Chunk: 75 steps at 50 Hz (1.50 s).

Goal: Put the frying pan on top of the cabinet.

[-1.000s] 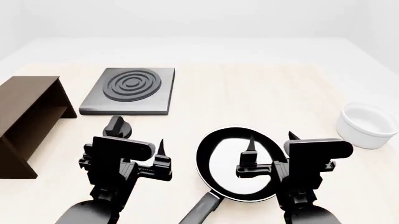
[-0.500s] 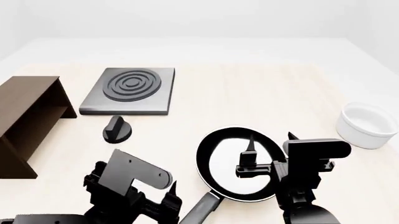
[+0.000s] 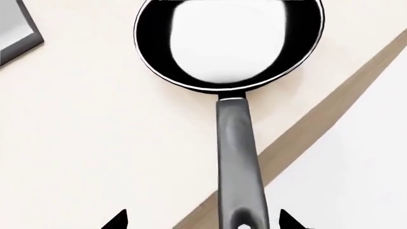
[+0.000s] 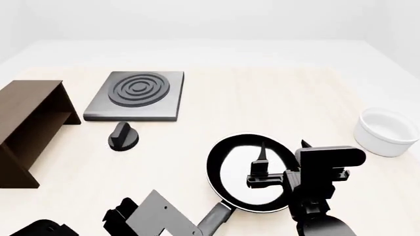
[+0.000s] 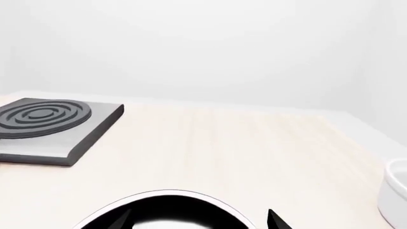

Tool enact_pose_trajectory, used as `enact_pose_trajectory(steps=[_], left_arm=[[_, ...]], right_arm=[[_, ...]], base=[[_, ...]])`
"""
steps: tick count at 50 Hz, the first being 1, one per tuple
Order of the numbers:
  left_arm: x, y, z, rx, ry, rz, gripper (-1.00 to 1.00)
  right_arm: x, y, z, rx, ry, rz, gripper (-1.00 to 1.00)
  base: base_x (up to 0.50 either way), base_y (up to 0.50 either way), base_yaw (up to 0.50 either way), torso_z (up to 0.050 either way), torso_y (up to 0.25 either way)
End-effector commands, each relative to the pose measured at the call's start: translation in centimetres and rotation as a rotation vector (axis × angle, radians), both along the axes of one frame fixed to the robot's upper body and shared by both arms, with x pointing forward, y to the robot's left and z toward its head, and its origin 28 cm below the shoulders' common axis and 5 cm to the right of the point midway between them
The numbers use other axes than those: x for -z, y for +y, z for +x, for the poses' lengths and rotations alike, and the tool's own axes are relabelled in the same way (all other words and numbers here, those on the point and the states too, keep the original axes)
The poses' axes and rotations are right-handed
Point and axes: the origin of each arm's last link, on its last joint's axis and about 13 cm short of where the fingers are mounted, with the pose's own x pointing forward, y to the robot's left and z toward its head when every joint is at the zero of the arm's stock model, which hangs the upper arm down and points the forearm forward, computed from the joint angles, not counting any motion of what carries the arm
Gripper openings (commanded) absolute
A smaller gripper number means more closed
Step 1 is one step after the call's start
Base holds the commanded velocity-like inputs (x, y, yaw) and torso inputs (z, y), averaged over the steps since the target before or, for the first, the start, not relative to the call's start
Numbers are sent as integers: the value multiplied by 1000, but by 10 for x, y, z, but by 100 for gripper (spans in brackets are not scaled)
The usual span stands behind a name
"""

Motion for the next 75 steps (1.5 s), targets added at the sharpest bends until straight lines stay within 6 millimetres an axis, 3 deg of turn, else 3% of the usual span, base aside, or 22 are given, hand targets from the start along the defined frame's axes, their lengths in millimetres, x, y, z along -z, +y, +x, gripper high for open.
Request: enact_pose_trajectory(steps=[1,30,72,73,75], left_arm=[[0,-6,-1,29,35,12,100],[28,-30,19,61,120,20,100],[73,-34,38,13,250,63,100],[73,-34,38,10,234,63,-100],[73,-33,36,24,230,71,-100]], right_arm=[[1,2,0,-6,6,-10,100],[1,2,0,-6,3,-11,100],[1,2,0,-9,2,-14,100],[1,2,0,-9,3,-15,100],[1,3,1,-9,3,-15,100]], base=[[0,0,0,0,0],[0,0,0,0,0],[0,0,0,0,0],[0,0,0,0,0],[0,0,0,0,0]])
